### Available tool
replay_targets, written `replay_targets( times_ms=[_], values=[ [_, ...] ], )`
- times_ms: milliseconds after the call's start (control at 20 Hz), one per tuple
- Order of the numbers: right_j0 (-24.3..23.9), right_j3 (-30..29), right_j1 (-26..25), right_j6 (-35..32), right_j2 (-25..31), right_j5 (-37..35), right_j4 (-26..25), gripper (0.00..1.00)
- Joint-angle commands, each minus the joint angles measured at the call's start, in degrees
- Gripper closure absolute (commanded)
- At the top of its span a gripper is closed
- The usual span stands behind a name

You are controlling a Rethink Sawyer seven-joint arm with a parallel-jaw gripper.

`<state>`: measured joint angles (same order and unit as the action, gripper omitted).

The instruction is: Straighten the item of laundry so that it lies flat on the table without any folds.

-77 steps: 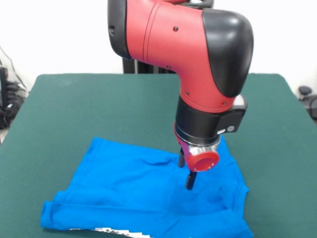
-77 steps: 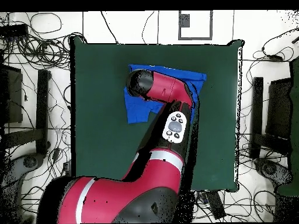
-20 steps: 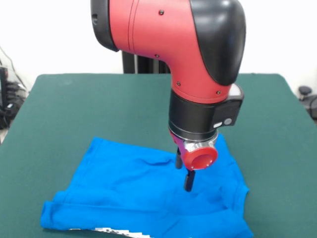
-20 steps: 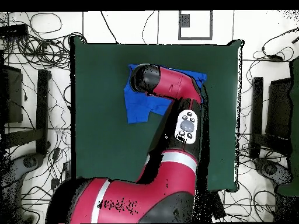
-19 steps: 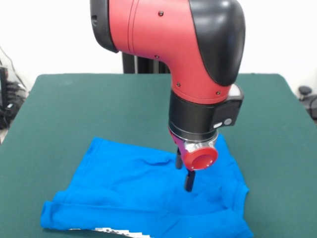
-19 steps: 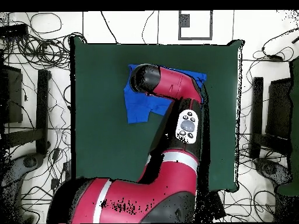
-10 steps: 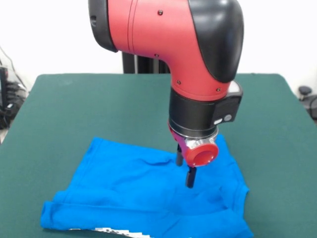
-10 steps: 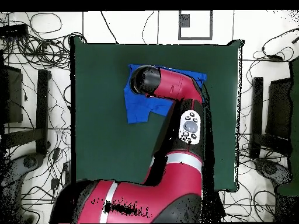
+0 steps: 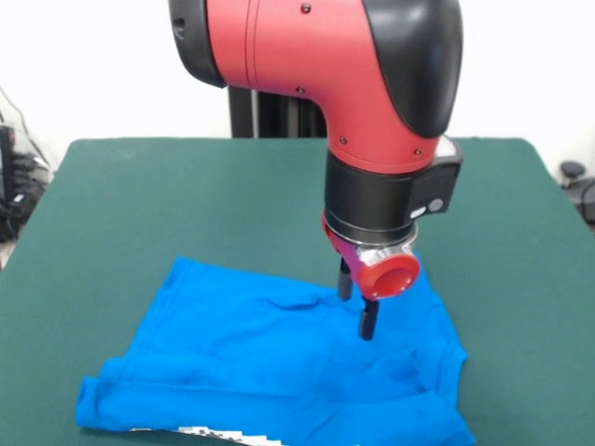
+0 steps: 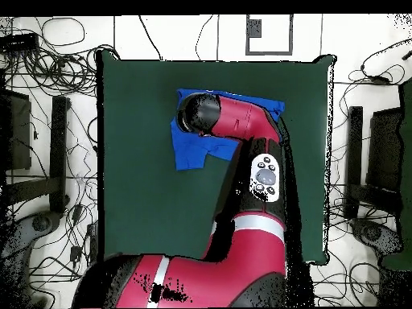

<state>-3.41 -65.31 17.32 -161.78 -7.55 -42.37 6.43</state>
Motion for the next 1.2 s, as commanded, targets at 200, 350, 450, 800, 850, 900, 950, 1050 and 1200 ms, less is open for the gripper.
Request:
replay_targets(
  times_ms=[200, 350, 450, 800, 850, 900, 950, 1050, 1200],
  values=[
    [-2.3, -7.6, -0.7, 13.0, 10.4, -3.2, -4.9, 0.0],
    [-3.1, -6.8, -2.0, 14.0, 11.7, -2.2, -6.3, 0.0],
    [-3.7, -6.7, -2.8, 14.4, 12.7, -1.2, -7.4, 0.0],
    [-5.2, -7.4, -4.1, 13.1, 14.5, 0.7, -10.1, 0.0],
    [-5.5, -7.5, -4.1, 13.2, 14.9, 0.7, -10.5, 0.0],
    [-5.6, -7.4, -4.2, 13.2, 15.1, 0.5, -10.8, 0.0],
    [-5.9, -7.6, -4.2, 13.1, 15.4, 0.5, -11.1, 0.0],
    [-6.2, -7.9, -4.3, 12.9, 16.0, 0.6, -11.9, 0.0],
    [-6.6, -8.3, -4.7, 12.4, 16.7, 1.7, -13.1, 0.0]
  ],
)
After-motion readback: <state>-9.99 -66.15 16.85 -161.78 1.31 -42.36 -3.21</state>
